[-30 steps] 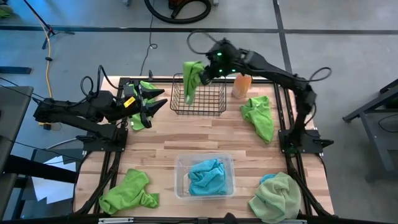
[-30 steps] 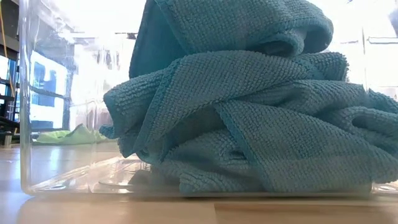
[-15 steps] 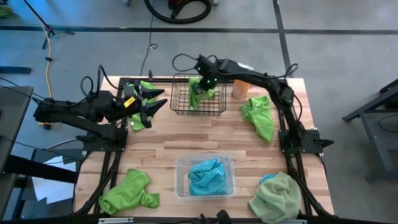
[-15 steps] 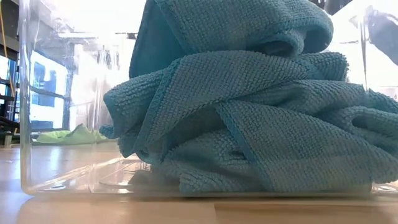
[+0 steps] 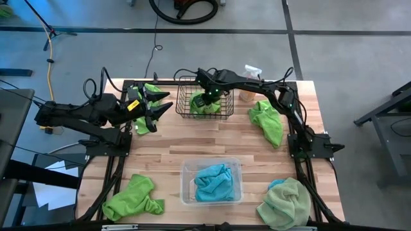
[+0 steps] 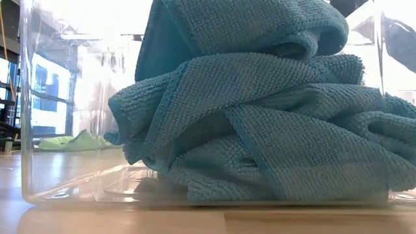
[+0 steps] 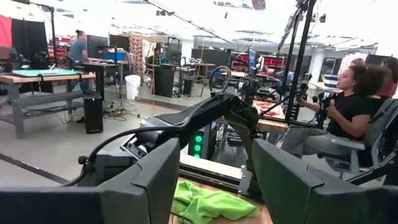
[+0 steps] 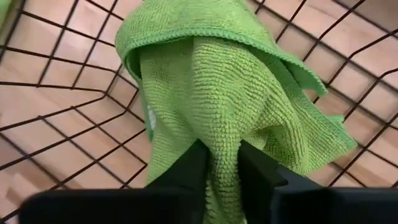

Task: Sort microfiber towel by color & place in baskets
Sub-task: Put the middle green towel into the wire basket, then put the light green towel into the wire basket

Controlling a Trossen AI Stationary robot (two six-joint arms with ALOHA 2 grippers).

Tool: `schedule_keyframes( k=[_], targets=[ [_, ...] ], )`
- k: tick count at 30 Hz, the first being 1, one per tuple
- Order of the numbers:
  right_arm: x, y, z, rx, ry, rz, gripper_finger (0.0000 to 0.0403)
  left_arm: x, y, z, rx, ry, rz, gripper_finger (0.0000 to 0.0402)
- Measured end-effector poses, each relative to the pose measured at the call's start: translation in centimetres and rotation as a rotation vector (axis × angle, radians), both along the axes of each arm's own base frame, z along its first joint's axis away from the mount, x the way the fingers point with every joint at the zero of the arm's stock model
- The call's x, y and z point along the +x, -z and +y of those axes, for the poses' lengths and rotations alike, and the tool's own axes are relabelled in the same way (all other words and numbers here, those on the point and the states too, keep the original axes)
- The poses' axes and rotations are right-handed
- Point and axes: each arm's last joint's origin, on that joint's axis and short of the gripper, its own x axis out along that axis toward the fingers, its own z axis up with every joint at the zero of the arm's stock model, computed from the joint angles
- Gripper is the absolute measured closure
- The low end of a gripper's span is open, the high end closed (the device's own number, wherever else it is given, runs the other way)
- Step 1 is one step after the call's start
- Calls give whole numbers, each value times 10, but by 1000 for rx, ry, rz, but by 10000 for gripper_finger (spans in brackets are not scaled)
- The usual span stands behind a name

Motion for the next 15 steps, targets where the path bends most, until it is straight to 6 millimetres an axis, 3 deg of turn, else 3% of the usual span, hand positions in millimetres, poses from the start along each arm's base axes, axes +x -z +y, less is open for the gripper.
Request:
schedule_keyframes(
  k=[10, 15],
  targets=[
    [-1, 1, 4, -63, 10, 62, 182, 0, 0, 0, 4, 0, 2, 213],
    [-2, 1, 5, -57, 9, 71, 134, 0, 0, 0, 25, -3, 9, 213]
  ],
)
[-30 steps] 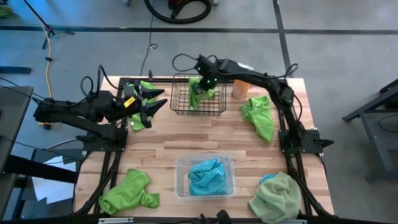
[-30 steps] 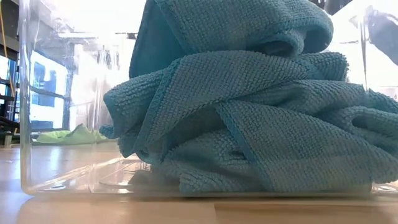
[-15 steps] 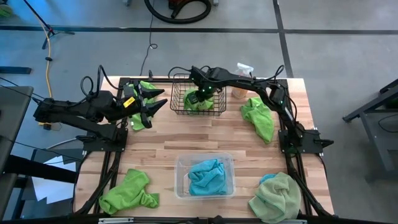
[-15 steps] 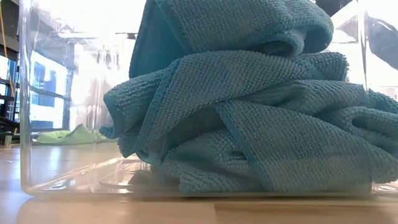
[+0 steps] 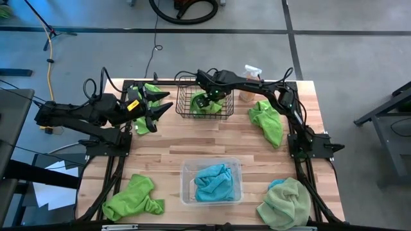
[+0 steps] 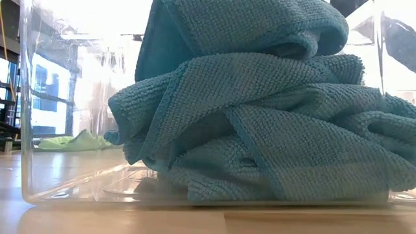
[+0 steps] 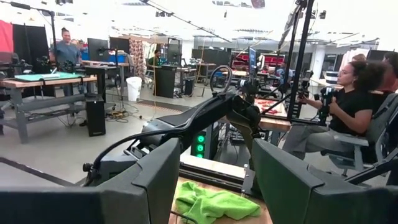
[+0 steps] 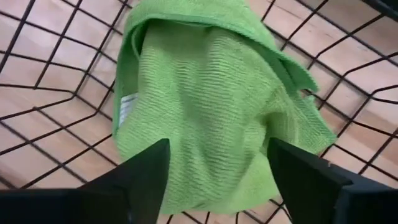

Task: Sort microfiber towel by color & place in baskets
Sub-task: Put the light green towel into the wire basket

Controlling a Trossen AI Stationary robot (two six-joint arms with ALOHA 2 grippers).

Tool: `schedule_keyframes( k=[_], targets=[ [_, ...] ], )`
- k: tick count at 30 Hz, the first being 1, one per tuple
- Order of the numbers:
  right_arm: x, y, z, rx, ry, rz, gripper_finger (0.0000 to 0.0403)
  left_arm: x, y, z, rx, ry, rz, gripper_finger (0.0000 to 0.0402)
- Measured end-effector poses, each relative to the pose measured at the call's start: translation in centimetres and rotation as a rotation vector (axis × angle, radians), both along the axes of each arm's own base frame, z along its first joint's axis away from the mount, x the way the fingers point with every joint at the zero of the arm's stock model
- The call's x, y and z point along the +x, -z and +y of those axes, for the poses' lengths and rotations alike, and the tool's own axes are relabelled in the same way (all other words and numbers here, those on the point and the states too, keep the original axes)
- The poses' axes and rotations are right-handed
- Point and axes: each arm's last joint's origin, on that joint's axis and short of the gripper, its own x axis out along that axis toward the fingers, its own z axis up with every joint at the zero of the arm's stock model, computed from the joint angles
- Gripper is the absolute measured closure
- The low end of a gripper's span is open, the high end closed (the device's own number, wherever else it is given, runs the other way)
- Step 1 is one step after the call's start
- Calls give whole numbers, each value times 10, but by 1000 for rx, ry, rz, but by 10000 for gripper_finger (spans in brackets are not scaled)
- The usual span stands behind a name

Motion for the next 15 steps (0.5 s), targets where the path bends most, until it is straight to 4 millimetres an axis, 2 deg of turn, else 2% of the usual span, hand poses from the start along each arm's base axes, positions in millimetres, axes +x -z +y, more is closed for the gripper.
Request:
schedule_keyframes(
  k=[8, 15],
  targets=[
    [-2, -7, 1, -9, -27, -4, 116, 0, 0, 0, 0, 0, 0, 213],
    [-9, -32, 0, -28, -35, -72, 116, 0, 0, 0, -1, 0, -1, 213]
  ],
)
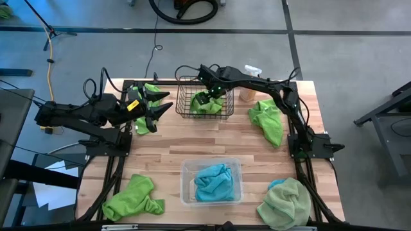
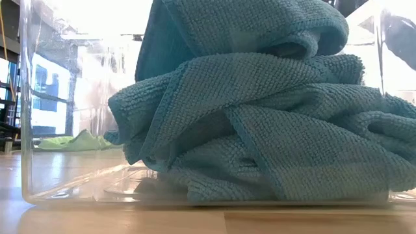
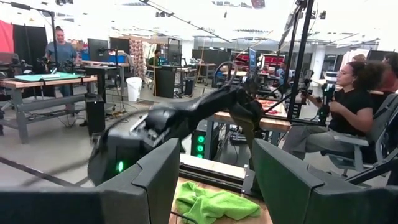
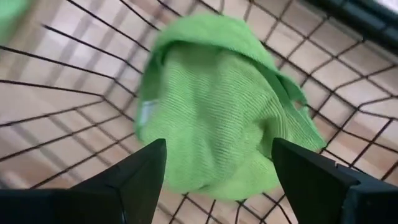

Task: Sort microfiber towel by color & place in baskets
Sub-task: Put the light green towel into the wire basket

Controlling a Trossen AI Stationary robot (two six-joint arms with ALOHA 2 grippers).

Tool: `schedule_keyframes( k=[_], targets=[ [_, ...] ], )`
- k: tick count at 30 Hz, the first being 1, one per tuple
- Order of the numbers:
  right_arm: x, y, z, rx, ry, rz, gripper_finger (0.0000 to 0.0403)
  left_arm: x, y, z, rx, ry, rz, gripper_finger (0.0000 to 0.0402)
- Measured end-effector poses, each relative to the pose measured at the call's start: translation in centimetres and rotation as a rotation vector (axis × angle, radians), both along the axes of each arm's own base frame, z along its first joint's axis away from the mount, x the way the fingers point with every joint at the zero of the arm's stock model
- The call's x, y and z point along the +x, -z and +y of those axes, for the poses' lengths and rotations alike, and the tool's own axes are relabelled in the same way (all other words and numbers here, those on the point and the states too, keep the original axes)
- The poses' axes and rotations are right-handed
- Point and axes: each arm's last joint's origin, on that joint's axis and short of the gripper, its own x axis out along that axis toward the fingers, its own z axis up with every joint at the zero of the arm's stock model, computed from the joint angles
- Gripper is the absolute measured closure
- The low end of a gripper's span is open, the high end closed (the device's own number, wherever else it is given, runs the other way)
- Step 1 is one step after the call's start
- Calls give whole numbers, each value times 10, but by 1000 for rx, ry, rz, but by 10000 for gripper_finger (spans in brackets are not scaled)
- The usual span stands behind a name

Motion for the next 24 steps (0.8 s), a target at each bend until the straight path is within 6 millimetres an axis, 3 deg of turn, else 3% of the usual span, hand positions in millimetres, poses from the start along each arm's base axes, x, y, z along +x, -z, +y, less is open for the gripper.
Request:
schedule_keyframes(
  k=[8, 14, 20, 24],
  targets=[
    [-10, -75, 5, -172, -143, -185, 116, 0, 0, 0, 0, 1, 0, 213],
    [-28, -132, 29, -323, -295, -289, 116, 0, 0, 0, -16, 3, -6, 213],
    [-50, -165, 71, -431, -437, -346, 116, 0, 0, 0, -17, -6, -6, 213],
    [-66, -167, 95, -489, -496, -376, 116, 0, 0, 1, -20, -35, -5, 213]
  ],
)
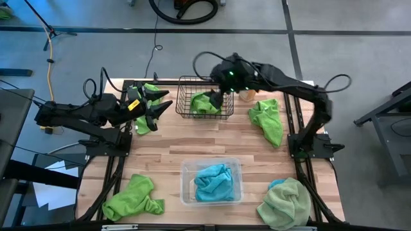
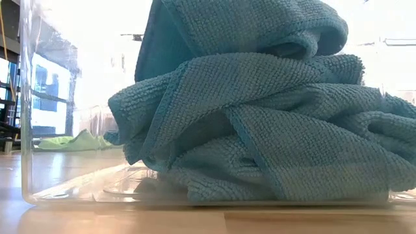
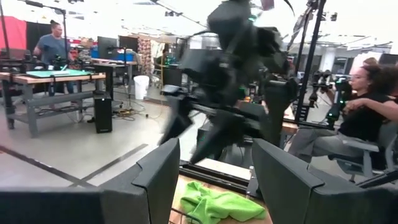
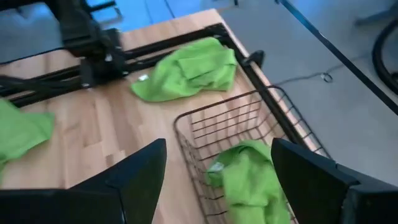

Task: Sort microfiber towel by color & place in baskets
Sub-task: Put the light green towel into the wire basket

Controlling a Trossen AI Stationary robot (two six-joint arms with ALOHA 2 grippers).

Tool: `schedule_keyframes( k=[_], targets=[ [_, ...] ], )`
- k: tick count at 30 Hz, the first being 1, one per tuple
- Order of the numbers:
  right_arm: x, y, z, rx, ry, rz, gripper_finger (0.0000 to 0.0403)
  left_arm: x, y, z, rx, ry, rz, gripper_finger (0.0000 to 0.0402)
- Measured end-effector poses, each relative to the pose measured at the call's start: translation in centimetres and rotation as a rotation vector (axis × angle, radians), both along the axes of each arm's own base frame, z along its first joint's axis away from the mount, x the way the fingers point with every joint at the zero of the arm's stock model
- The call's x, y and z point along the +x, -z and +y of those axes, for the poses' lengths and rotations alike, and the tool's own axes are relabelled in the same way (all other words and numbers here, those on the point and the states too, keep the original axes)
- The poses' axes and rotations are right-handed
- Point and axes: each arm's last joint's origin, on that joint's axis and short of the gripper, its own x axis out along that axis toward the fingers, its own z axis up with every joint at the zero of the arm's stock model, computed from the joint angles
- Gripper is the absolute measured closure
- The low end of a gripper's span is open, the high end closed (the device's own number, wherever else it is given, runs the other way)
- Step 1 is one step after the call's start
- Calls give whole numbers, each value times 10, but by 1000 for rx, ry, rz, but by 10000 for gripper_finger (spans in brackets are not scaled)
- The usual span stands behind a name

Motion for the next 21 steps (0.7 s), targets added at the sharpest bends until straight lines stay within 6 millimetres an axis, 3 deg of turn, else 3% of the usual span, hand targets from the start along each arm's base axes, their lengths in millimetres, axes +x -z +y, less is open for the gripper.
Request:
schedule_keyframes(
  k=[4, 10, 15, 21],
  targets=[
    [-28, 19, 12, 21, 10, -31, 116, 0, 0, 0, -2, -11, 0, 213],
    [-93, 42, 37, 112, 14, -192, 116, 0, 0, 0, -1, -11, 1, 213],
    [-142, 45, 60, 157, -21, -425, 116, 0, 0, 0, -1, -11, 1, 213],
    [-167, 45, 79, 136, -121, -625, 116, 0, 0, 0, -1, -12, 1, 213]
  ],
)
